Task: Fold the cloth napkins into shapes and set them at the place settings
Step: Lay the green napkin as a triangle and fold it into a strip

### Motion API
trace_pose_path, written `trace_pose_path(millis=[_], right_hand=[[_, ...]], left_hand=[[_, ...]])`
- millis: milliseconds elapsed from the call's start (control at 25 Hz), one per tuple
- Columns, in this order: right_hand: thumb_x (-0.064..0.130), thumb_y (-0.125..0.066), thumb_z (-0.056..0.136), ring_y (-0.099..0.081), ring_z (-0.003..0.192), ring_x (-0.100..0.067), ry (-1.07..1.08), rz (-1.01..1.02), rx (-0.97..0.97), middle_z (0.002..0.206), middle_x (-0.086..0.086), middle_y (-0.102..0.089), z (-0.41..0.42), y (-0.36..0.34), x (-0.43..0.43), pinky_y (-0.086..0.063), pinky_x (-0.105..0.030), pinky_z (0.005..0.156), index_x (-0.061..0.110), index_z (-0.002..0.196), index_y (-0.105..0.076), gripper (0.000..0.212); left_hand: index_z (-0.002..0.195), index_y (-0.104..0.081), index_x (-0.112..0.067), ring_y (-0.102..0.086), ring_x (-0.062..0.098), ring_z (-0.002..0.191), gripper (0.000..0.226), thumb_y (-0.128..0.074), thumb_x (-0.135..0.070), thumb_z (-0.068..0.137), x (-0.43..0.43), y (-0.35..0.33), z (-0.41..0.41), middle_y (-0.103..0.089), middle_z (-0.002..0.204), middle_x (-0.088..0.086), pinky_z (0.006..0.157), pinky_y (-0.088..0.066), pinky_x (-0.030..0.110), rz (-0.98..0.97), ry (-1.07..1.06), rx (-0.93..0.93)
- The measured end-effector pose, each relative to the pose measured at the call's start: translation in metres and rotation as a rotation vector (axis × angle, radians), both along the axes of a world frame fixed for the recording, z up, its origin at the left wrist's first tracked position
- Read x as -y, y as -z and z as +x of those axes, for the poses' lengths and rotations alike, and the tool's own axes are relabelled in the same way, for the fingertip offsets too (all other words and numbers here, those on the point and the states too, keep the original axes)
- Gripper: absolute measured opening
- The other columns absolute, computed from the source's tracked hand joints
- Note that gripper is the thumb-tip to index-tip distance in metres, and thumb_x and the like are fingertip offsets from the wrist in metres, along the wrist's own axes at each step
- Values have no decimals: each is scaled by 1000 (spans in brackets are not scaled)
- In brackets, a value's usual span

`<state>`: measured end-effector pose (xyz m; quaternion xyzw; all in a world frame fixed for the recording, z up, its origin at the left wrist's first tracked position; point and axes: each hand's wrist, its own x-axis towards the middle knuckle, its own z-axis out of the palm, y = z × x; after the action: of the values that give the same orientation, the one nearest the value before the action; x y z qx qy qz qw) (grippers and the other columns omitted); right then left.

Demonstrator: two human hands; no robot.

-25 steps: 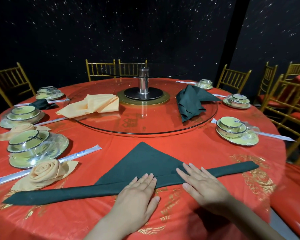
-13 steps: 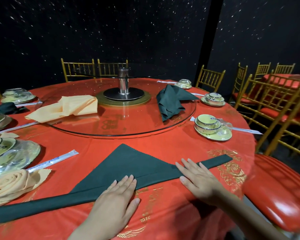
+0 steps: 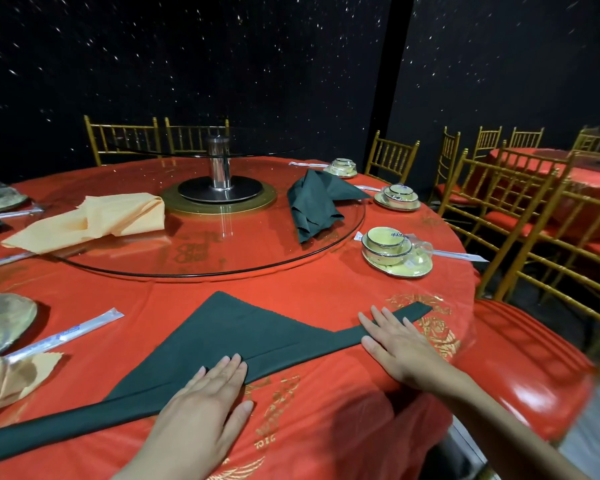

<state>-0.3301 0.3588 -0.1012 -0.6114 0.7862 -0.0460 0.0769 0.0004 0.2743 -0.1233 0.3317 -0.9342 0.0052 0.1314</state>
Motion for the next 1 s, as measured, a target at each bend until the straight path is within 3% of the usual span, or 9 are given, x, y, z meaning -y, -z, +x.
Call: trace_pose_path(millis=[240,400,520,600,720,800,840,920,1000], right_hand=[[61,-5,90,12,144,-10,104,62,-40,159,5,6,-21,-4,-8,4,-36,117,38,149,-2,63],[69,4,81,9,145,-11,107,21,-111,158,5,7,-7,-11,-4,6,-36,117,33,150,0,78],[78,18,66,11,143,-6,-153,-100,-111,148,14,14,39,-14,7,13,-26,113,32,150,2,97],[75,11,70,7,142,-1,-372,-114,-43,147,16,8,76,-13,18,14,-18,110,34,149,-10,91],[74,12,75,-12,141,0,-501,-170,-3,151,15,-14,101,-6,32,1,-15,111,37,143,-35,90],[78,7,77,-30,138,-5,-480,-206,14,148,9,-35,102,0,36,-10,-17,111,36,136,-46,90],[77,-4,81,-38,134,-7,-454,-230,42,143,8,-44,103,2,38,-16,-17,109,35,132,-52,82],[63,-29,85,-53,122,-12,-419,-318,106,130,6,-58,104,5,42,-29,-21,104,31,120,-64,58],[50,-43,86,-62,104,-14,-433,-416,120,114,9,-66,107,7,45,-44,-27,93,29,107,-71,41]], left_hand=[[117,-67,-17,-59,8,113,68,-12,-53,98,-2,-3,1,-63,123,-5,105,-13,15,52,-4,0],[117,-66,-20,-57,5,114,66,-12,-53,98,-3,-3,0,-63,122,-8,104,-21,18,120,-10,34],[119,-66,-23,-56,3,116,69,-6,-52,98,-2,-7,-1,-62,124,-9,103,-34,17,56,-35,11],[134,-52,-21,-41,5,131,81,6,-57,92,-2,-12,-4,-45,142,-7,109,-21,22,32,-10,-63],[148,-25,-19,-15,5,143,86,5,-60,79,2,-15,3,-19,154,-8,111,1,13,181,35,-94],[142,-40,-15,-31,8,138,78,-9,-52,81,4,-20,23,-35,149,-3,113,-10,18,198,7,-135],[132,-54,-14,-47,11,128,64,-23,-46,85,8,-17,38,-51,139,-1,110,-28,23,132,-19,-151],[107,-71,-18,-67,16,97,35,-52,-33,81,13,-13,66,-69,107,-4,82,-54,25,30,-94,-224],[96,-73,-20,-64,16,80,24,-58,-28,79,13,-14,80,-65,88,-9,66,-53,23,36,-119,-261]])
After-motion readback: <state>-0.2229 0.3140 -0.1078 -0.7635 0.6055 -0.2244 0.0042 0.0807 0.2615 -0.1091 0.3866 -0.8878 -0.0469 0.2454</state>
